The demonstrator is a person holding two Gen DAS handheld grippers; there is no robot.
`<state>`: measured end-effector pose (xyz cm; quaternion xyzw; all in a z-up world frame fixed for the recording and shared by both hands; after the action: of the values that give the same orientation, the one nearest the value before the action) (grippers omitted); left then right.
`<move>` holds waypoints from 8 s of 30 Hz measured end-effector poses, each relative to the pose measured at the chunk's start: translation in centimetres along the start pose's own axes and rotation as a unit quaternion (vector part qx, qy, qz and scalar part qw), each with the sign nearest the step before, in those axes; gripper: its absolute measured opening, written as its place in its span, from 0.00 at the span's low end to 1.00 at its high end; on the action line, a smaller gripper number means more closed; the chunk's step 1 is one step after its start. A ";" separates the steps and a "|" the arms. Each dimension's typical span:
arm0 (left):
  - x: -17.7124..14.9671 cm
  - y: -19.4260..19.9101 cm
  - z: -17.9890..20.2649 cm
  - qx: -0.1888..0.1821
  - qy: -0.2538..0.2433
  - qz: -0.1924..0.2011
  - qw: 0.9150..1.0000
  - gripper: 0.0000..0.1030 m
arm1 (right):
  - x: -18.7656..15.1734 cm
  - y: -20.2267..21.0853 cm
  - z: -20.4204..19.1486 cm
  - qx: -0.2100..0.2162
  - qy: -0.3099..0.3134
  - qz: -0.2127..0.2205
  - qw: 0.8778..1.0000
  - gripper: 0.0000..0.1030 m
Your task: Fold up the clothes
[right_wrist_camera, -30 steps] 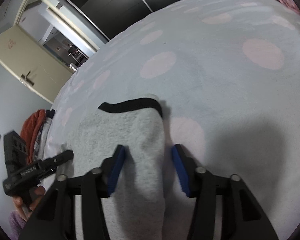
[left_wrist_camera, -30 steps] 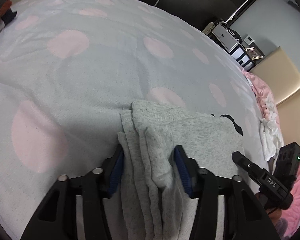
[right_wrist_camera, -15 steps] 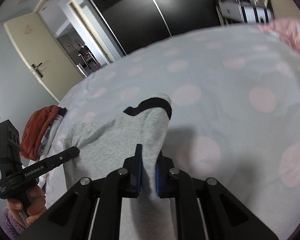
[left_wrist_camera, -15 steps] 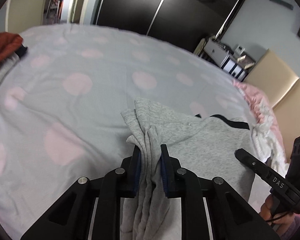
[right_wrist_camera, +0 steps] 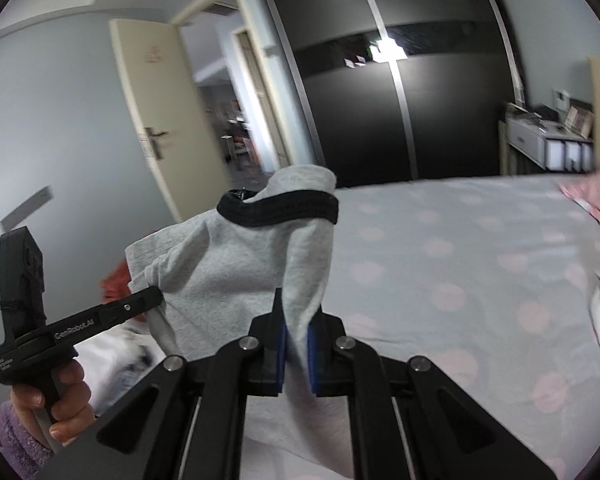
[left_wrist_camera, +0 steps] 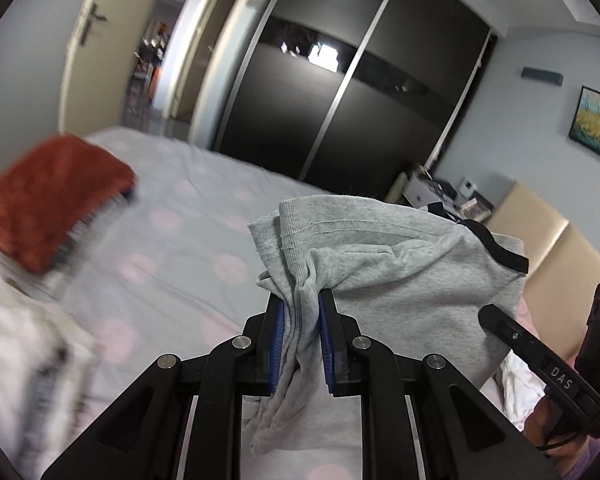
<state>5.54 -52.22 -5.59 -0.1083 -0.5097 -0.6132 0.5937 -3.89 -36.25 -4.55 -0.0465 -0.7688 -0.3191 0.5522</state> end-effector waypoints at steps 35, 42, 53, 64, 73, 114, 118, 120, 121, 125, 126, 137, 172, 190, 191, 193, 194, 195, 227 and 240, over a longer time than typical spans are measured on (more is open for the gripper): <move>1.8 19.5 -33.6 0.247 -0.007 -0.061 0.967 0.23 | -13.0 -14.8 -34.0 0.169 -0.029 -0.226 0.959 0.06; -2.0 16.3 -34.6 0.200 0.025 -0.099 0.975 0.50 | -16.1 -18.2 -30.7 0.137 -0.053 -0.271 0.951 0.06; -4.5 11.0 -37.5 0.193 0.088 -0.168 0.963 0.52 | -16.5 -18.3 -30.4 0.152 -0.043 -0.271 0.949 0.06; -4.1 9.4 -36.5 0.188 0.089 -0.148 0.967 0.26 | -16.8 -18.7 -30.0 0.159 -0.048 -0.277 0.946 0.06; -3.3 11.6 -32.4 0.215 0.024 -0.113 0.970 0.14 | -17.0 -17.9 -30.0 0.154 -0.049 -0.275 0.948 0.06; 1.6 3.6 -41.9 0.282 0.000 -0.194 0.940 0.15 | -17.0 -23.3 -32.5 0.164 -0.122 -0.303 0.931 0.06; -0.1 2.7 -43.8 0.286 0.010 -0.213 0.934 0.17 | -19.0 -24.6 -32.7 0.165 -0.107 -0.323 0.926 0.07; -0.5 2.3 -44.2 0.288 0.013 -0.217 0.933 0.17 | -19.5 -25.0 -32.9 0.161 -0.095 -0.330 0.925 0.08; -0.5 2.2 -44.3 0.290 0.013 -0.218 0.932 0.18 | -19.8 -25.1 -32.9 0.159 -0.089 -0.331 0.926 0.08; -0.7 1.9 -44.5 0.298 0.010 -0.217 0.930 0.19 | -20.2 -25.5 -32.9 0.154 -0.076 -0.335 0.926 0.08; -0.6 2.1 -44.5 0.301 0.007 -0.214 0.929 0.22 | -20.1 -25.4 -32.9 0.154 -0.074 -0.337 0.926 0.08; 3.9 9.8 -44.2 0.347 0.032 -0.154 0.924 0.41 | -17.6 -22.7 -29.7 0.130 -0.109 -0.333 0.928 0.27; -7.9 16.0 -43.6 0.417 0.003 -0.220 0.882 0.32 | -22.7 -15.7 -40.7 0.230 0.139 -0.332 0.904 0.21; -4.0 24.6 -27.2 0.443 -0.001 -0.099 0.891 0.49 | -11.4 -6.6 -35.2 0.190 0.109 -0.219 0.951 0.49; -4.0 25.0 -26.3 0.443 0.003 -0.090 0.892 0.53 | -10.9 -5.9 -34.8 0.188 0.110 -0.212 0.953 0.50; -4.1 25.6 -24.8 0.451 0.001 -0.075 0.889 0.56 | -10.2 -4.3 -34.1 0.186 0.113 -0.199 0.956 0.51; -4.3 25.8 -24.1 0.454 0.001 -0.070 0.888 0.58 | -9.9 -3.6 -33.8 0.186 0.115 -0.193 0.957 0.51; -4.6 26.1 -23.4 0.458 0.001 -0.064 0.887 0.59 | -9.6 -2.9 -33.5 0.184 0.118 -0.186 0.958 0.51; -11.5 29.2 -16.6 0.523 0.030 -0.010 0.852 0.61 | -10.5 4.5 -29.0 0.188 0.129 -0.142 0.963 0.53; -11.5 29.6 -16.7 0.525 0.033 -0.003 0.850 0.61 | -11.3 4.3 -29.6 0.191 0.138 -0.155 0.959 0.53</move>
<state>41.34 -51.02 -7.01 0.2418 -0.7362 -0.2590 0.5765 26.54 -45.67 -7.08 0.2243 -0.7293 -0.2513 0.5955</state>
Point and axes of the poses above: each gripper's, at about its wrist camera, not at the fingertips, and y roughly against the way its jaws point, z to its right, x to its top, the point moved 10 cm from there along -y, roughly the way its jaws point, and after that the axes turned 6 degrees about y, right-handed, at the moved point
